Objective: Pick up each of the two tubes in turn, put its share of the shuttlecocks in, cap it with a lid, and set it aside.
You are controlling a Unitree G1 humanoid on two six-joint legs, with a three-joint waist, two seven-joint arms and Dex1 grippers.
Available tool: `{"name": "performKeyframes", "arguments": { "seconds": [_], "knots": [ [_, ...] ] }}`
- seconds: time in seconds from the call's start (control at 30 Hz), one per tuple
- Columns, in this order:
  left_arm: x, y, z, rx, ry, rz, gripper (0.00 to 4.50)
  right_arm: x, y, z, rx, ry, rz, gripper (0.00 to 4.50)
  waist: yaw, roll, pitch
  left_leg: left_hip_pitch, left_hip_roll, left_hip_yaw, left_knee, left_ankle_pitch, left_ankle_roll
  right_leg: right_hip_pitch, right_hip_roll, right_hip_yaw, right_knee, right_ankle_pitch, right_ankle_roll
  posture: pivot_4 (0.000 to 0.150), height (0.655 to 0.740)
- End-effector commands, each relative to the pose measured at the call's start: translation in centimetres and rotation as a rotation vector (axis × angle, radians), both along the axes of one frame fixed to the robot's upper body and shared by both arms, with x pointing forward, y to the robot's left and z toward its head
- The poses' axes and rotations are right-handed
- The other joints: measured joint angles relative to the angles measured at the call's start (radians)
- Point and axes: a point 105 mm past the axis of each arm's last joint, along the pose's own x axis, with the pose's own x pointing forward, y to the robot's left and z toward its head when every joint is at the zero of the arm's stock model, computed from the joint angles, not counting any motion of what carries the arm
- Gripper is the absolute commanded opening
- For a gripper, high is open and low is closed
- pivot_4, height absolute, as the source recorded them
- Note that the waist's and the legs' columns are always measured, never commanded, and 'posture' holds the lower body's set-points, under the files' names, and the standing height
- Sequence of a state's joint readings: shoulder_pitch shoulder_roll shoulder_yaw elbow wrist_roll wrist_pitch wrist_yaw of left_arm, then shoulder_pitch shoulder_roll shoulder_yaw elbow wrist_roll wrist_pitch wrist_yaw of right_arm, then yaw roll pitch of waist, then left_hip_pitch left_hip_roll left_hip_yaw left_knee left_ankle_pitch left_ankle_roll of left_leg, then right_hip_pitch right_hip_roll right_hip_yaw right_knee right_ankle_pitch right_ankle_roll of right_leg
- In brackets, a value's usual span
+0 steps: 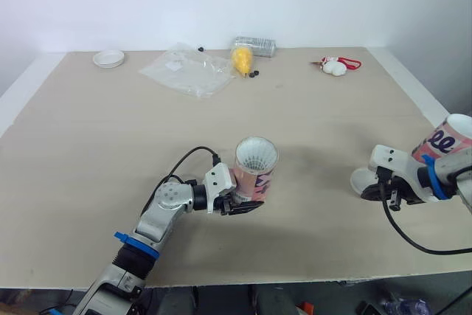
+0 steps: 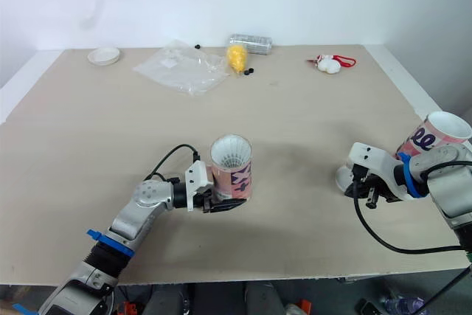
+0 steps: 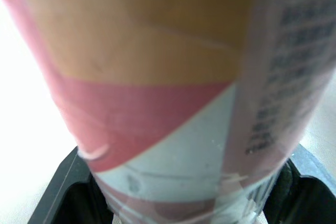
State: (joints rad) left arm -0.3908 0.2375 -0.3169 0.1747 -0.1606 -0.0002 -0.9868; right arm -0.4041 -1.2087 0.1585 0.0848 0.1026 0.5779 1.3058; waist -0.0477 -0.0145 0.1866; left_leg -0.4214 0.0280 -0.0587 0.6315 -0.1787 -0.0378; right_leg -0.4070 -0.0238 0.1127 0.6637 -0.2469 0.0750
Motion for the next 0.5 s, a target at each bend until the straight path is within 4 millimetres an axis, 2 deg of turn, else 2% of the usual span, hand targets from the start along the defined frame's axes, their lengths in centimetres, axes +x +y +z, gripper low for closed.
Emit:
{"name": "performKeyframes", "arguments": {
  "seconds": [0.03, 0.2, 0.3, 0.43, 0.5],
  "knots": [
    [-0.2, 0.0, -0.7, 0.028, 0.022, -0.003, 2.9, 0.4, 0.4, 1.2, 0.012, -0.047, 0.033, 0.02, 0.0, 0.0, 0.0, 0.0, 0.0, 0.0, 0.0, 0.0, 0.0, 0.0, 0.0, 0.0, 0.0, 0.0, 0.0, 0.15, 0.74],
    [0.0, 0.2, -1.0, 0.035, 0.026, 0.002, 2.9, 0.8, 2.0, 3.9, 0.048, -0.123, 0.116, 0.02, 0.0, 0.0, 0.0, 0.0, 0.0, 0.0, 0.0, 0.0, 0.0, 0.0, 0.0, 0.0, 0.0, 0.0, 0.0, 0.15, 0.74],
    [0.1, 0.4, -1.5, 0.043, 0.035, 0.009, 2.9, 0.8, 3.1, 6.2, 0.018, -0.185, 0.223, 0.02, 0.0, 0.0, 0.0, 0.0, 0.0, 0.0, 0.0, 0.0, 0.0, 0.0, 0.0, 0.0, 0.0, 0.0, 0.0, 0.15, 0.74],
    [0.4, 0.5, -1.7, 0.039, 0.044, 0.021, 2.9, 0.7, 6.0, 10.6, 0.002, -0.291, 0.41, 0.02, 0.0, 0.002, -0.001, 0.001, 0.0, 0.0, 0.0, 0.0, 0.0, 0.0, 0.0, 0.0, 0.0, 0.0, 0.0, 0.15, 0.74],
    [0.6, 0.4, -1.8, 0.038, 0.047, 0.022, 2.9, 0.5, 7.2, 12.0, -0.006, -0.318, 0.489, 0.02, 0.0, 0.003, -0.001, 0.001, 0.0, 0.0, 0.0, 0.0, 0.0, 0.0, 0.0, 0.0, 0.0, 0.0, -0.001, 0.15, 0.74]
  ]
}}
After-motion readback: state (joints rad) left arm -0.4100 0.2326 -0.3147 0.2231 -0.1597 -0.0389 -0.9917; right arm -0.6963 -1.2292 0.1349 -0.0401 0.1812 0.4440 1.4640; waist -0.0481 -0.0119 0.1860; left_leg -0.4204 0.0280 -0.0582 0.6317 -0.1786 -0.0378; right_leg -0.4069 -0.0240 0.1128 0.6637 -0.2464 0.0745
